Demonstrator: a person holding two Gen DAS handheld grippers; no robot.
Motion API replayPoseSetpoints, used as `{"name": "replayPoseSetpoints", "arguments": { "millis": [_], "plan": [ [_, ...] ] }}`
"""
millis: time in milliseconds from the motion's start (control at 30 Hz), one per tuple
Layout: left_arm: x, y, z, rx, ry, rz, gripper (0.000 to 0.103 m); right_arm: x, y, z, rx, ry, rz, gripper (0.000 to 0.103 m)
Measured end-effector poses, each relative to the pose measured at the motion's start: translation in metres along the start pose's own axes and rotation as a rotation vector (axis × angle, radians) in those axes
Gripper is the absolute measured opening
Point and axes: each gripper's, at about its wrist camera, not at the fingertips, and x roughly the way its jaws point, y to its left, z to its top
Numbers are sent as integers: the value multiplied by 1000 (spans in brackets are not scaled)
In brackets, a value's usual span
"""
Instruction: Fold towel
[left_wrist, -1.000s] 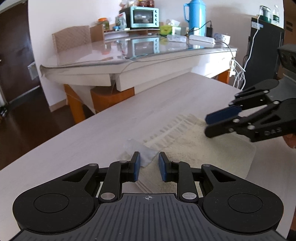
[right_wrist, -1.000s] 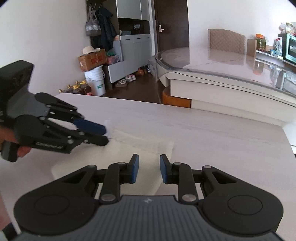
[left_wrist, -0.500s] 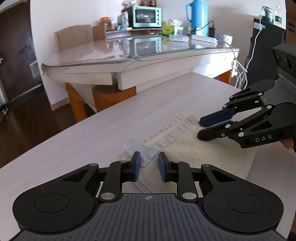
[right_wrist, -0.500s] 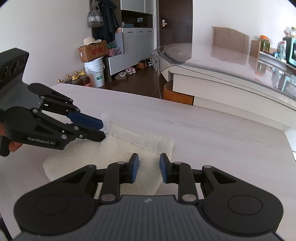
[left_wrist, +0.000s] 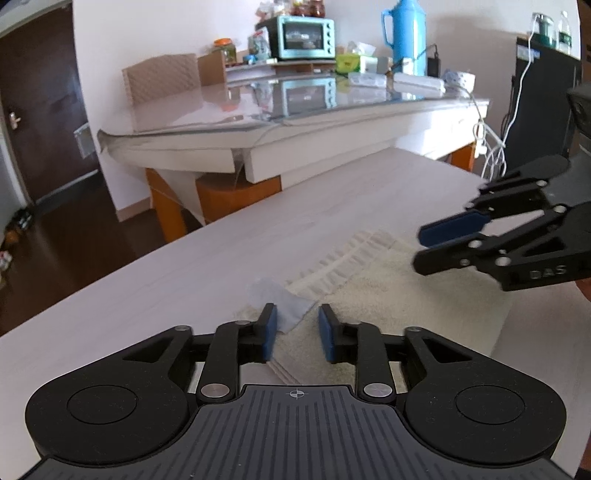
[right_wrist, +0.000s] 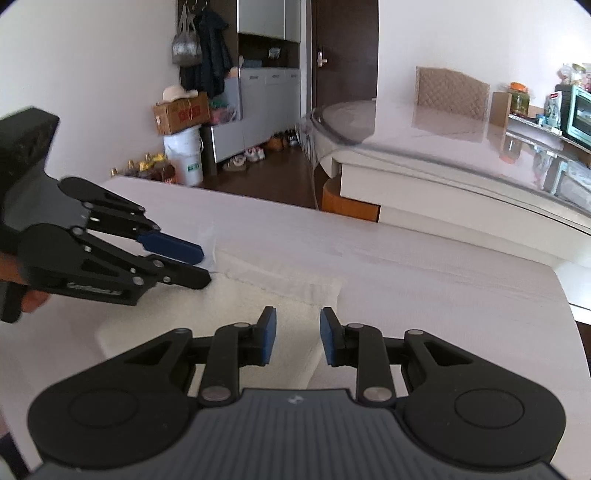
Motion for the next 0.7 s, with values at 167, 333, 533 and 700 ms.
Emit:
{"name": "replayPoseSetpoints", "arguments": {
  "millis": [167,333,533,700],
  "plan": [
    [-32,-14,-14,4,-19,0,41,-22,19,-21,-48,-10,-3,28],
    [-34,-31,-30,55,11,48,41,-25,25,-36,-58,-12,-37,28],
    [-36,-32,-31,38,7,69,41,-30,29,-34,-58,-27,-47,28],
    [-53,-34,-34,6,-22,64,41,-41,35,-38,-66,-48,-25,27]
  ]
}}
